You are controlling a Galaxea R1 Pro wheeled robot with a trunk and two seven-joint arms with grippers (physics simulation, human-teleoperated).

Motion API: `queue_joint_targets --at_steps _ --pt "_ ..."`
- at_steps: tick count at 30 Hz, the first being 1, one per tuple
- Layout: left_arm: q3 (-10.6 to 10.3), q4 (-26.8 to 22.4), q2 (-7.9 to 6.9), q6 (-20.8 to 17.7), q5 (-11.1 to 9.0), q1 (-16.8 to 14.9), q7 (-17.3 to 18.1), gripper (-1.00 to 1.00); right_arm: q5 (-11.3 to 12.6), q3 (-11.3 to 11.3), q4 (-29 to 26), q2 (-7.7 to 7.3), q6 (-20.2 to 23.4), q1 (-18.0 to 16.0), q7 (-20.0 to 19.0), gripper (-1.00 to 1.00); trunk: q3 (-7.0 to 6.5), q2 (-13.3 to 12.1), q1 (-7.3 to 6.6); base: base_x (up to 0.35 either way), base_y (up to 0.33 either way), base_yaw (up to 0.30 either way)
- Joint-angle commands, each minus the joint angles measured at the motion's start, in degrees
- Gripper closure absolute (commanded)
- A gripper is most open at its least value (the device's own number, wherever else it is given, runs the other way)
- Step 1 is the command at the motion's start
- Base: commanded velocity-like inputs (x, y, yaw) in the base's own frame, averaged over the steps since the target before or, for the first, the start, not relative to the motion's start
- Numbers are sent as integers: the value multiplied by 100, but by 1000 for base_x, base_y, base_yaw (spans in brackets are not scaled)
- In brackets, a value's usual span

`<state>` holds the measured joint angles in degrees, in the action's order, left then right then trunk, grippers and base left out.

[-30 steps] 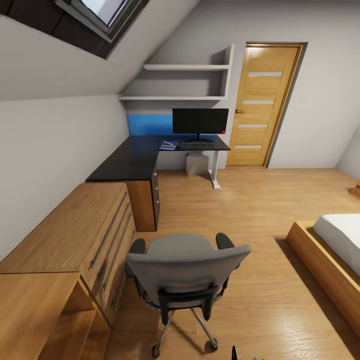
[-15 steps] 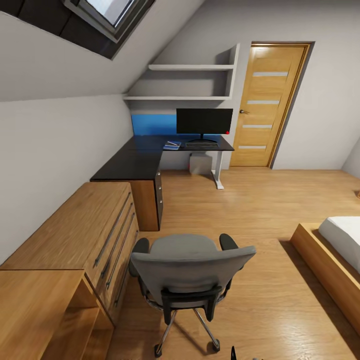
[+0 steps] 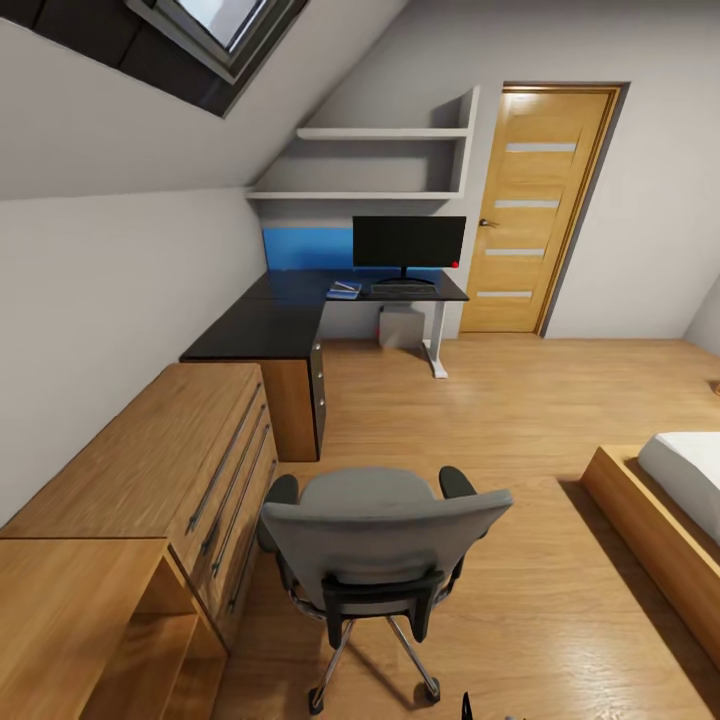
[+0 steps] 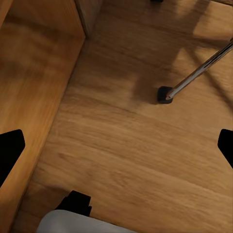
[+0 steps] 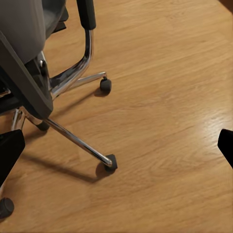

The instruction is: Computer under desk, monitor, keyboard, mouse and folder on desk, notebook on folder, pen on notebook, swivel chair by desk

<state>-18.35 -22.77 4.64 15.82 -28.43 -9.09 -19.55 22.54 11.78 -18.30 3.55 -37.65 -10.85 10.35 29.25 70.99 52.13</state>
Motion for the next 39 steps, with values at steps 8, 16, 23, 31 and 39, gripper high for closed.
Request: queue_joint_targets --at_steps 8,16,23,31,39 --pt "-17 1 -15 18 -83 -5 -49 -100 22 44 1 -3 -15 -4 46 -100 150 326 176 0 0 0" --pt "-11 1 -15 18 -80 -5 -53 -100 22 44 1 -6 -15 -4 46 -100 293 646 352 0 0 0" --pt "-19 1 -16 12 -78 -5 -49 -100 22 44 1 -10 -18 -4 46 -100 419 927 506 0 0 0" --pt "-20 1 -16 10 -83 -5 -49 -100 21 44 1 -12 -18 -4 46 -100 563 1248 681 -38 0 0" --pt "-20 1 -16 9 -81 -5 -49 -100 -7 44 193 -4 -38 -4 46 -100 706 1569 857 -141 0 0"
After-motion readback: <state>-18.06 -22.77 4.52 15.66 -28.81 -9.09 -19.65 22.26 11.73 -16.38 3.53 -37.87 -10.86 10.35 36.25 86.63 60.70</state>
